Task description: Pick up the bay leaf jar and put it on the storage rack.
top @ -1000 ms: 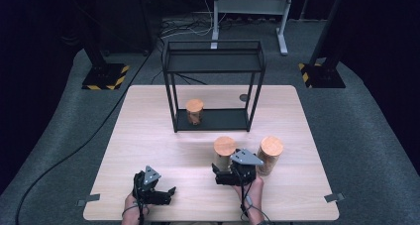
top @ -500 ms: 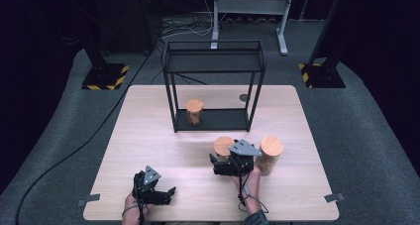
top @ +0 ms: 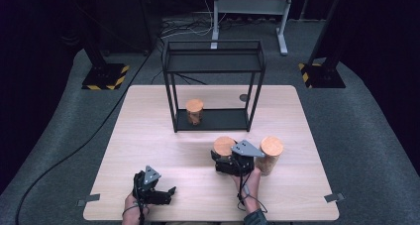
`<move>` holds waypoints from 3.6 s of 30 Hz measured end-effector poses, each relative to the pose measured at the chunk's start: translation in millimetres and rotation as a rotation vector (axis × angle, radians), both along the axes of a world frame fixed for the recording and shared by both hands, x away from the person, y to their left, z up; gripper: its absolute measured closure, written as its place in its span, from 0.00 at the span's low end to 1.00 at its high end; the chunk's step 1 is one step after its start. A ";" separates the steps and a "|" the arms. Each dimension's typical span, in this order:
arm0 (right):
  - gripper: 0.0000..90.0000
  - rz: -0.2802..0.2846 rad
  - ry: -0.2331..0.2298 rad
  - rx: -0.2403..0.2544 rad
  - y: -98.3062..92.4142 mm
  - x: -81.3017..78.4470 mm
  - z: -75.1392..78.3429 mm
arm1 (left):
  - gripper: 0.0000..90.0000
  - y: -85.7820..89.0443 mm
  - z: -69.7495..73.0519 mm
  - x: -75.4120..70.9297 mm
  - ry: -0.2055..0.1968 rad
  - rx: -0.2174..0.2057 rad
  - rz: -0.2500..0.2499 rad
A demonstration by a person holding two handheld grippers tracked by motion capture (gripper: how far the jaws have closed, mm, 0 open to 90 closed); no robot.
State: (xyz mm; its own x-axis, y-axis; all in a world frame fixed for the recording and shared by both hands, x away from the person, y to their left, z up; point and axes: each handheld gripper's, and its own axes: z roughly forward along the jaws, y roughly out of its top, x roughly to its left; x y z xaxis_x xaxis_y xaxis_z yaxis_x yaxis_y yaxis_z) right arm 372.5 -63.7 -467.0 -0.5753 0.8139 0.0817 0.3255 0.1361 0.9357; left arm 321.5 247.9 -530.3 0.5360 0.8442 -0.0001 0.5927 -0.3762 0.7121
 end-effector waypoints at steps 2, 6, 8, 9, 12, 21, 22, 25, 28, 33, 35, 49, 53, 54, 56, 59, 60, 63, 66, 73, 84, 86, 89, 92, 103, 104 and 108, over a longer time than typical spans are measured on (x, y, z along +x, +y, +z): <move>0.26 -0.005 -0.005 -0.004 0.6 -1.4 -0.4 | 0.01 0.0 0.1 0.0 0.000 0.001 0.000; 0.26 -0.013 -0.008 -0.023 1.5 -2.0 1.2 | 0.01 0.2 0.1 0.1 0.001 0.002 -0.002; 0.27 -0.015 -0.011 -0.025 1.8 -2.2 1.2 | 0.01 0.2 0.2 0.2 0.001 0.003 -0.001; 0.27 -0.015 -0.013 -0.024 1.8 -2.3 1.0 | 0.01 0.2 0.2 0.1 0.001 0.003 -0.001; 0.27 -0.020 -0.014 -0.027 2.4 -2.5 1.0 | 0.01 0.2 0.2 0.2 0.001 0.003 -0.002; 0.27 -0.023 -0.018 -0.036 2.1 -2.4 2.6 | 0.01 0.2 0.2 0.1 0.001 0.003 -0.001; 0.27 -0.021 -0.013 -0.032 1.5 -2.1 3.2 | 0.01 0.2 0.2 0.2 0.001 0.003 -0.001; 0.27 -0.019 -0.016 -0.031 0.7 -1.8 5.7 | 0.01 0.2 0.2 0.2 0.001 0.003 0.001; 0.27 -0.017 -0.016 -0.037 0.8 -1.3 9.1 | 0.01 0.3 0.2 0.3 0.001 0.003 0.003; 0.27 -0.019 -0.017 -0.033 -0.5 -1.6 11.8 | 0.01 0.3 0.2 0.3 0.001 0.003 0.003; 0.27 -0.022 -0.020 -0.034 -1.4 -1.3 12.9 | 0.01 0.3 0.2 0.3 0.001 0.003 0.003; 0.27 -0.019 -0.029 -0.053 -1.0 2.5 21.9 | 0.01 0.3 0.2 0.3 0.001 0.003 0.005; 0.27 -0.015 -0.028 -0.058 -1.3 6.0 22.5 | 0.01 0.2 0.2 0.3 0.001 0.002 0.006; 0.27 -0.017 -0.027 -0.055 -1.3 6.8 22.7 | 0.01 0.3 0.2 0.3 0.001 0.003 0.006; 0.27 -0.017 -0.027 -0.056 -1.1 8.3 23.2 | 0.01 0.3 0.2 0.3 0.002 0.003 0.007; 0.27 -0.016 -0.029 -0.061 -1.1 10.6 24.5 | 0.01 0.3 0.2 0.3 0.002 0.003 0.007; 0.27 -0.018 -0.032 -0.061 -1.4 11.3 25.0 | 0.01 0.3 0.1 0.3 0.001 0.002 0.007; 0.27 -0.019 -0.032 -0.058 -2.8 12.9 26.2 | 0.01 0.3 0.1 0.3 0.002 0.002 0.007; 0.27 -0.024 -0.033 -0.053 -4.6 14.9 28.0 | 0.01 0.3 0.2 0.3 0.002 0.003 0.007; 0.27 -0.022 -0.042 -0.059 -4.2 18.9 33.9 | 0.01 0.4 0.2 0.3 0.001 0.003 0.008; 0.27 -0.017 -0.054 -0.070 0.2 27.3 41.8 | 0.01 0.4 0.2 0.3 0.001 0.003 0.008; 0.27 -0.017 -0.055 -0.070 0.7 28.8 43.1 | 0.01 0.4 0.2 0.3 0.001 0.003 0.008; 0.27 -0.018 -0.057 -0.069 1.1 31.5 45.2 | 0.01 0.4 0.2 0.3 0.001 0.003 0.009; 0.27 -0.019 -0.061 -0.068 1.2 34.2 47.5 | 0.01 0.4 0.2 0.3 0.001 0.003 0.009; 0.27 -0.022 -0.061 -0.065 2.1 43.5 51.7 | 0.01 0.4 0.1 0.3 0.001 0.002 0.010; 0.27 -0.023 -0.062 -0.066 2.3 45.2 52.3 | 0.01 0.4 0.2 0.3 0.001 0.002 0.011; 0.27 -0.024 -0.060 -0.065 2.3 48.9 53.5 | 0.01 0.5 0.2 0.4 0.001 0.003 0.010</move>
State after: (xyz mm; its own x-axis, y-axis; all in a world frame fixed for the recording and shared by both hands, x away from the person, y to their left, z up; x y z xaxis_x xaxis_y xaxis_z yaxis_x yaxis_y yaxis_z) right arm 421.4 -61.4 -413.5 -0.5575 0.8301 -0.0057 0.2730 0.1898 0.9431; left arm 321.8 248.4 -530.1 0.5274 0.8496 0.0018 0.5974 -0.3724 0.7102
